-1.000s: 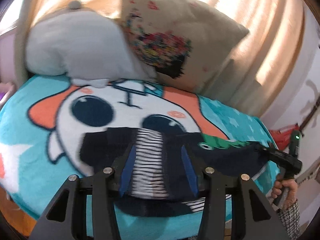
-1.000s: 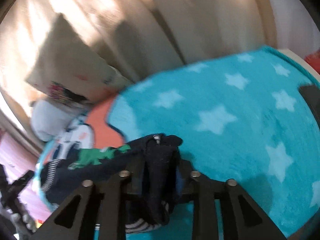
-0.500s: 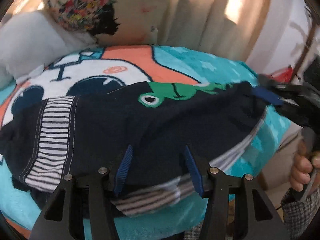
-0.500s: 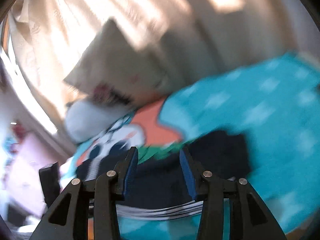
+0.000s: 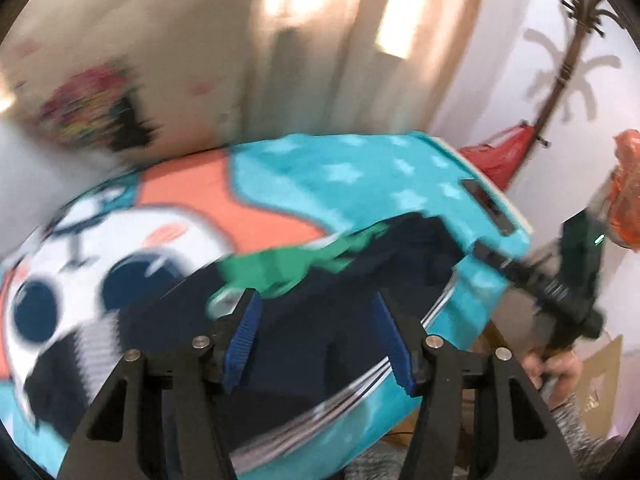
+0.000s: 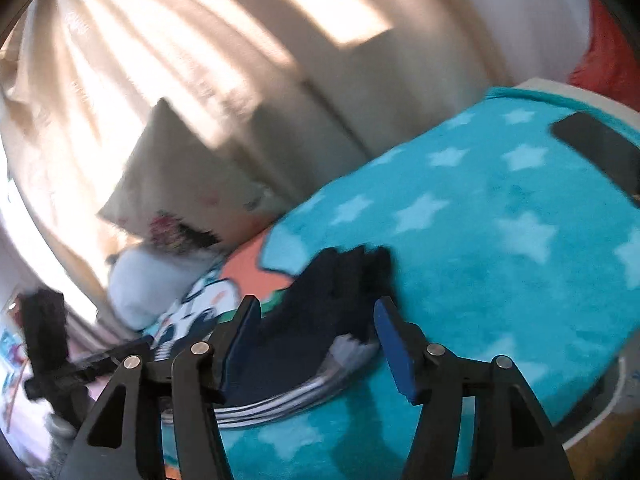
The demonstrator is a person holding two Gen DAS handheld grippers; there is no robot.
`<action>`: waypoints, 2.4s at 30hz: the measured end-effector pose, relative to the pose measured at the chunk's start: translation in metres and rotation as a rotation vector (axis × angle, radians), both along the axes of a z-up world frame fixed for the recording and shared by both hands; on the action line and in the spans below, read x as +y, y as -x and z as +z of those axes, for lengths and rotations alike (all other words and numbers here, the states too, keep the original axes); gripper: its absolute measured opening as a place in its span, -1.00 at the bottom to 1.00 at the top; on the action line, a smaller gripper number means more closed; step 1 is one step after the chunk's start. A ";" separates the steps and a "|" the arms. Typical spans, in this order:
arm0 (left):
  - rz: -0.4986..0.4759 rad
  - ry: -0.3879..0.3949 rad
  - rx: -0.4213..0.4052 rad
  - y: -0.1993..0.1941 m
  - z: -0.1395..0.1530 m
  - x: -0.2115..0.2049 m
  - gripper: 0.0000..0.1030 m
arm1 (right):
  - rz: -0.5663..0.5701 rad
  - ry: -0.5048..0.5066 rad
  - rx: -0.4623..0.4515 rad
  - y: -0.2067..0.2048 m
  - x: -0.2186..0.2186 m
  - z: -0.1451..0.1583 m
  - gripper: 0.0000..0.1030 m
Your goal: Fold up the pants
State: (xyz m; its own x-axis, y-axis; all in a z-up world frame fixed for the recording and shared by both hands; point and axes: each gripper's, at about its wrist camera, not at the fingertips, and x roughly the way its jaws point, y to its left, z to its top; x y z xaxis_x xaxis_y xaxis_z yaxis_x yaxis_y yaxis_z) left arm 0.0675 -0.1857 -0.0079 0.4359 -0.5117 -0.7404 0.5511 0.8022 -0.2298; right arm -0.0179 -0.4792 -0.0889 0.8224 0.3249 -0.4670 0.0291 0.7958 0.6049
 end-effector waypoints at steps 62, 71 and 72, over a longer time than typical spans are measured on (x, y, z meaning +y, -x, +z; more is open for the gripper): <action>0.593 0.266 -0.049 0.039 -0.029 0.227 0.08 | 0.498 0.139 0.049 -0.076 0.200 0.039 -0.35; 0.712 0.206 -0.082 0.062 -0.037 0.272 0.35 | 0.526 0.094 0.195 -0.103 0.241 -0.010 -0.25; 0.722 0.204 -0.077 0.063 -0.039 0.276 0.35 | 0.524 0.077 0.199 -0.103 0.239 -0.009 -0.24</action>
State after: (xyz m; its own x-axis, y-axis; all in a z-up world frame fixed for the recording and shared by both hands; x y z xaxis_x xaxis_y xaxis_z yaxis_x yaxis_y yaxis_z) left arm 0.0044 0.0907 -0.0471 0.7618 -0.2031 -0.6151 -0.0745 0.9158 -0.3946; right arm 0.0850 -0.2407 -0.0974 0.4539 0.6252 -0.6349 -0.2746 0.7760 0.5679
